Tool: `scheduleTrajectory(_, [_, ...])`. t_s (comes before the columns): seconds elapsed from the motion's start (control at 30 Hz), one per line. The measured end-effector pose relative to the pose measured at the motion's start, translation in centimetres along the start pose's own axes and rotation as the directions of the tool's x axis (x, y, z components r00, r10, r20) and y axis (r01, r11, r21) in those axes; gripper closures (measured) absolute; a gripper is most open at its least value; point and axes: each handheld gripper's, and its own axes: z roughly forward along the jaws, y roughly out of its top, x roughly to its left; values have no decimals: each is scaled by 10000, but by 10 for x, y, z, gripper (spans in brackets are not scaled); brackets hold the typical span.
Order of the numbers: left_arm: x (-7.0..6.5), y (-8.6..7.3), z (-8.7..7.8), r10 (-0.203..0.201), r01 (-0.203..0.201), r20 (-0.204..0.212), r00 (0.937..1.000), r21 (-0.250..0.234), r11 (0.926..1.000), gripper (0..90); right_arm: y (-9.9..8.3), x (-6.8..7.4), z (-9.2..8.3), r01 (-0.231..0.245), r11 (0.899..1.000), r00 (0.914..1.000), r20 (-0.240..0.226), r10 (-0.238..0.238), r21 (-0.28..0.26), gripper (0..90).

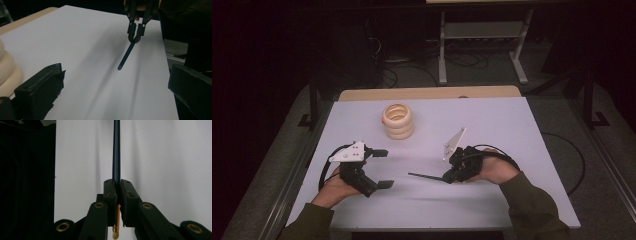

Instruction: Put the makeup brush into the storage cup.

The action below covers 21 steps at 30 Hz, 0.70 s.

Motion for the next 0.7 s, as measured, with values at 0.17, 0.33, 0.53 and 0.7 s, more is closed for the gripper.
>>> scheduleTrajectory(0.17, [0, 0, 9, 195, -206, 303, 9994, 377, 9991, 23, 5, 2, 0, 336, 9994, 9993, -160, -336, -6, 831])
scheduleTrajectory(0.33, [0, 2, 13, 305, -336, 536, 9981, 586, 9977, 61, 8, 3, 1, 507, 9987, 9982, -321, -506, 12, 830])
scheduleTrajectory(0.53, [-1, 4, 20, 408, -457, 726, 9965, 670, 9967, 137, 14, 4, 3, 625, 9980, 9973, -400, -623, 24, 830])
scheduleTrajectory(0.7, [-3, 3, 27, 576, -667, 994, 9934, 908, 9936, 179, 16, 5, 2, 668, 9977, 9969, -414, -673, -123, 830])
